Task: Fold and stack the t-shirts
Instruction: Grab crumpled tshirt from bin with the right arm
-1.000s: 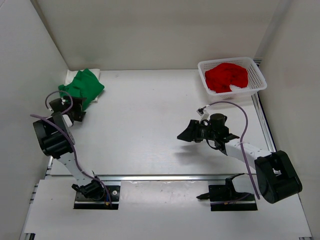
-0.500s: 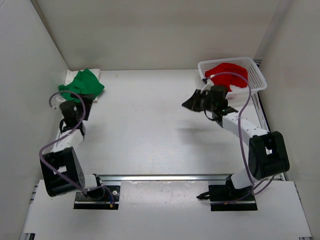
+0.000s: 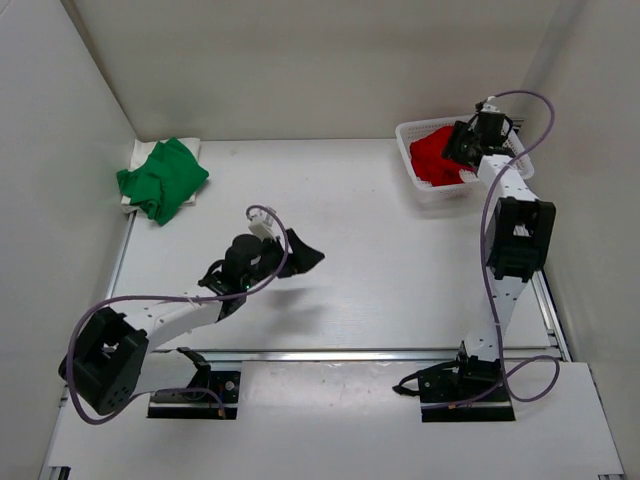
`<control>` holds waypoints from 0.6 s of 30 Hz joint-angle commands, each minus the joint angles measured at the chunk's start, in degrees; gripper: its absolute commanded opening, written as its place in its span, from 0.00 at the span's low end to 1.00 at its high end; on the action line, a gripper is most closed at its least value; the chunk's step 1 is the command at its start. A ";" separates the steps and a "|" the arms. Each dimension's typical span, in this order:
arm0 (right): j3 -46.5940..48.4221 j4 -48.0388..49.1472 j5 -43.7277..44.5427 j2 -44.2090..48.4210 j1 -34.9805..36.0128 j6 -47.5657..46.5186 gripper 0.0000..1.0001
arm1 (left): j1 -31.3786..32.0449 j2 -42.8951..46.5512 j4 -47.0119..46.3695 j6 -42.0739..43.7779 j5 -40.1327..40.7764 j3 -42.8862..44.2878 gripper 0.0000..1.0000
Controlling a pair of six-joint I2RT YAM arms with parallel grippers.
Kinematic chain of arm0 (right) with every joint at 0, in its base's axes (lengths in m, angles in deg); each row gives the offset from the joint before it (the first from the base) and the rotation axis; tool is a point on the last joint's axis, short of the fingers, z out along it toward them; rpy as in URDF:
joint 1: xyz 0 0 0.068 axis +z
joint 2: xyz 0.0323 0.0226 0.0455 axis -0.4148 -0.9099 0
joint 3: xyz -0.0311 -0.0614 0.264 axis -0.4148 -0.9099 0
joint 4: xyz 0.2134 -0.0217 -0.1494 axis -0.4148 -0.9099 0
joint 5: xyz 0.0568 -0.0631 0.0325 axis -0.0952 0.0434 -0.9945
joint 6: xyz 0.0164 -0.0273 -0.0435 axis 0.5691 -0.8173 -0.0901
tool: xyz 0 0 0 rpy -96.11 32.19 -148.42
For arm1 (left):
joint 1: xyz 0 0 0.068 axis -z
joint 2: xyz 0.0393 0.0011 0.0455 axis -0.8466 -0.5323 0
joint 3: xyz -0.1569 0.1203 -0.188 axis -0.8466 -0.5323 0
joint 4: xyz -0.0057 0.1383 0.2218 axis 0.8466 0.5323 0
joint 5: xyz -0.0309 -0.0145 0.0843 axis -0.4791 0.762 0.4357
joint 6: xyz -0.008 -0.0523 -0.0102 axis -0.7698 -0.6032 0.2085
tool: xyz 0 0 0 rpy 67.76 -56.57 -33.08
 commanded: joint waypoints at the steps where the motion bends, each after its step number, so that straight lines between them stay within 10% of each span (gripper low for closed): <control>1: 10.22 -10.45 2.50 -8.56 1.56 -6.19 0.49 | 2.26 1.02 -1.15 2.84 -4.65 -5.26 0.90; 10: 36.18 -20.93 4.60 -26.52 2.26 -4.88 0.51 | -0.11 7.26 -2.83 0.03 -4.14 -16.26 0.71; 14: 38.80 -22.06 2.68 -26.96 2.70 -4.96 0.00 | -0.73 9.19 -1.07 0.64 -2.99 -15.21 0.69; 18: 42.93 -25.66 -0.23 -22.23 3.05 -4.26 0.00 | -1.17 9.11 -0.19 0.73 -3.69 -13.02 0.66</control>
